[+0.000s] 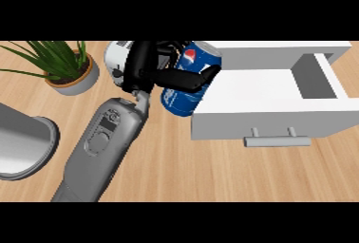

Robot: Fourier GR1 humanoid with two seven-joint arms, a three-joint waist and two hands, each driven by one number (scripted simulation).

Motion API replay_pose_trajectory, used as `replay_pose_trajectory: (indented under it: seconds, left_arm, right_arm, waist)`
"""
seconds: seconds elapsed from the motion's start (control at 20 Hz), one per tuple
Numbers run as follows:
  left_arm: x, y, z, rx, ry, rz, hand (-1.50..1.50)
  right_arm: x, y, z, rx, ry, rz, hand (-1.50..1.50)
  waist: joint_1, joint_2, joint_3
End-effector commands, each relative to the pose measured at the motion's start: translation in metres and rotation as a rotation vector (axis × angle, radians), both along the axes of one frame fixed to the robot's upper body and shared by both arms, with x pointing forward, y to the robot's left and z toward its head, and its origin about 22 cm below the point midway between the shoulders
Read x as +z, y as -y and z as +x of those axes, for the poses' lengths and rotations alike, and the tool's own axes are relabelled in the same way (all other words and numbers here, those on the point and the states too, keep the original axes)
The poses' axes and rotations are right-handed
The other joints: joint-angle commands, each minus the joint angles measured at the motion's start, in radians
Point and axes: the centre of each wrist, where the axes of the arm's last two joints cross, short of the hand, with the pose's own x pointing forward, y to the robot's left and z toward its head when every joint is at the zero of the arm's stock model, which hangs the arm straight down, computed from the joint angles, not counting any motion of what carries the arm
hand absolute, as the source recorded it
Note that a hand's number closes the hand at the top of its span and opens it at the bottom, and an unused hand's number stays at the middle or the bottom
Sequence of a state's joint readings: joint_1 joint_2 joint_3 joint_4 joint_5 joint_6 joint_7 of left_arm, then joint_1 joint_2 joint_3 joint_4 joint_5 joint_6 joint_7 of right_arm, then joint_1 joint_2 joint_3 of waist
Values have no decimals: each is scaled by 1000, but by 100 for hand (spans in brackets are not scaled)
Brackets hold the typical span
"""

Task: Pick up the can, place it into the drawer and close the drawer

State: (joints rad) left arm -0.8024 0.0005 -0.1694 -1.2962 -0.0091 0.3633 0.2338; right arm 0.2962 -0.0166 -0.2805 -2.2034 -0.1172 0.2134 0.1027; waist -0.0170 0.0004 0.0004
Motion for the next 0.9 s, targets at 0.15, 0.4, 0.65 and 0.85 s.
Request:
replay_pose_trajectory:
  seconds: [0.15, 0.4, 0.65, 0.85]
  left_arm:
    - [44, 48, 10, -17, 23, 12, 150]
    - [65, 63, 27, -7, 10, 31, 150]
    - [72, 85, 37, 14, -23, 52, 150]
    - [90, 99, 44, 11, -4, 87, 150]
  right_arm:
    - [4, -4, 2, 14, -16, -16, -150]
    - [7, -14, 8, 12, -1, -1, -150]
    - [10, -3, 7, 14, 8, -5, -150]
    - [13, -9, 6, 22, 19, 5, -150]
  waist:
    - [-5, 1, 0]
    - [-7, 3, 0]
    - [-21, 6, 0]
    - [-38, 9, 1]
